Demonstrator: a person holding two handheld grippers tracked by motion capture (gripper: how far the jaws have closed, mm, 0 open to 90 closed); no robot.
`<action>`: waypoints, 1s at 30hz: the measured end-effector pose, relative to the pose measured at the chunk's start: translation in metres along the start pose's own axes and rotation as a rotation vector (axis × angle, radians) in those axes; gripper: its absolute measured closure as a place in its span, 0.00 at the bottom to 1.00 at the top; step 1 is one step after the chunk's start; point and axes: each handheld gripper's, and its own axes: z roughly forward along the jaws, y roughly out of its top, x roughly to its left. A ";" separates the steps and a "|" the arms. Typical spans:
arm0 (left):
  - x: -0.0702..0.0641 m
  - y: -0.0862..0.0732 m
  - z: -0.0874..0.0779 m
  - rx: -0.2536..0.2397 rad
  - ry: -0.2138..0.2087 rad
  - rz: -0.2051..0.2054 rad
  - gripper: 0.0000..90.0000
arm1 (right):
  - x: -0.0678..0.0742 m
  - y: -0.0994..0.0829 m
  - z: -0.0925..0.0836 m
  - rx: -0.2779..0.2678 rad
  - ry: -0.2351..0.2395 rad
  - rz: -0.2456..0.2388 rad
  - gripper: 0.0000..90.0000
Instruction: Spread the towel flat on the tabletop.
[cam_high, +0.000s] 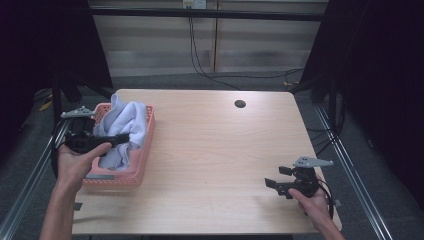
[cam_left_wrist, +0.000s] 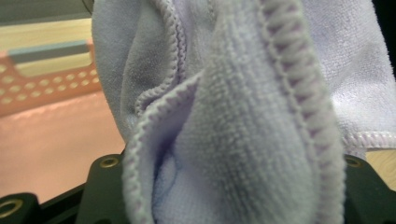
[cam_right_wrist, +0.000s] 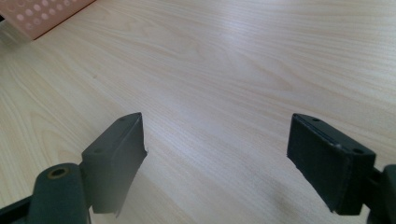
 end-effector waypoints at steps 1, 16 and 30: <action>-0.009 0.005 0.009 0.006 0.013 0.024 0.46 | 0.000 0.000 0.000 0.001 0.003 0.000 0.21; -0.076 0.034 0.069 0.034 -0.175 0.119 0.46 | -0.001 0.000 -0.002 -0.008 0.011 0.002 0.21; -0.134 0.040 0.125 0.096 -0.284 0.188 0.45 | 0.000 0.000 -0.004 -0.013 0.026 -0.006 0.21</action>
